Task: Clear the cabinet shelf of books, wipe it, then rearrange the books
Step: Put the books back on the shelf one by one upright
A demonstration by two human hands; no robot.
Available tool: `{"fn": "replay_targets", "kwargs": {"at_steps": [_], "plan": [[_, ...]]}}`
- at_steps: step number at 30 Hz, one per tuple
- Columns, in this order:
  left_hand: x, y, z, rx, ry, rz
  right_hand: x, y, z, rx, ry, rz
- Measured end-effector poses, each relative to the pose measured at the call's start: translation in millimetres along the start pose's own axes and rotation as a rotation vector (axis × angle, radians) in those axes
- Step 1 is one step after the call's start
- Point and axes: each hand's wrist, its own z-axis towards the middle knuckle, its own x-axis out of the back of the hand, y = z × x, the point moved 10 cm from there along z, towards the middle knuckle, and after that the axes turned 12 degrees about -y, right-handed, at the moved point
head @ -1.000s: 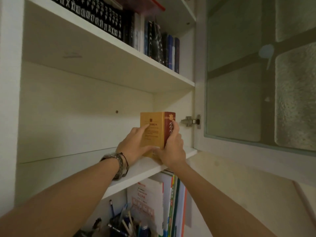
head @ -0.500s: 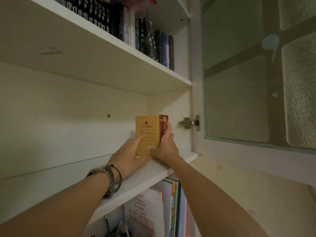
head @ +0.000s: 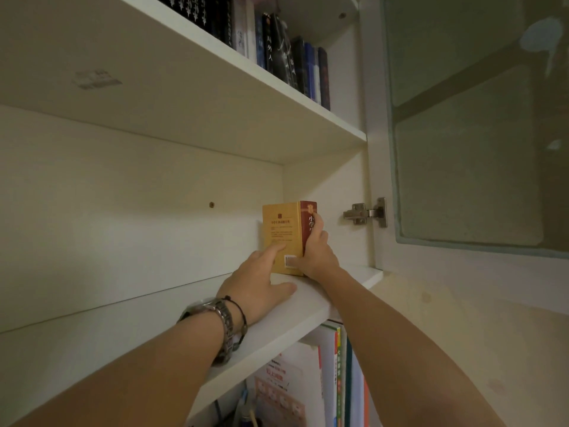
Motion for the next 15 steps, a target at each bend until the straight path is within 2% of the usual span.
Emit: {"fn": "replay_targets", "kwargs": {"at_steps": [5, 11, 15], "plan": [[-5.2, 0.5, -1.4, 0.02, -0.067, 0.031, 0.5, 0.6, -2.0, 0.063, -0.019, 0.04], [-9.6, 4.9, -2.4, 0.03, -0.105, 0.104, 0.0, 5.0, 6.7, 0.039, -0.016, -0.005], [-14.5, 1.7, -2.4, 0.055, -0.147, 0.149, -1.7, 10.6, 14.6, 0.052, -0.077, -0.021]]}}
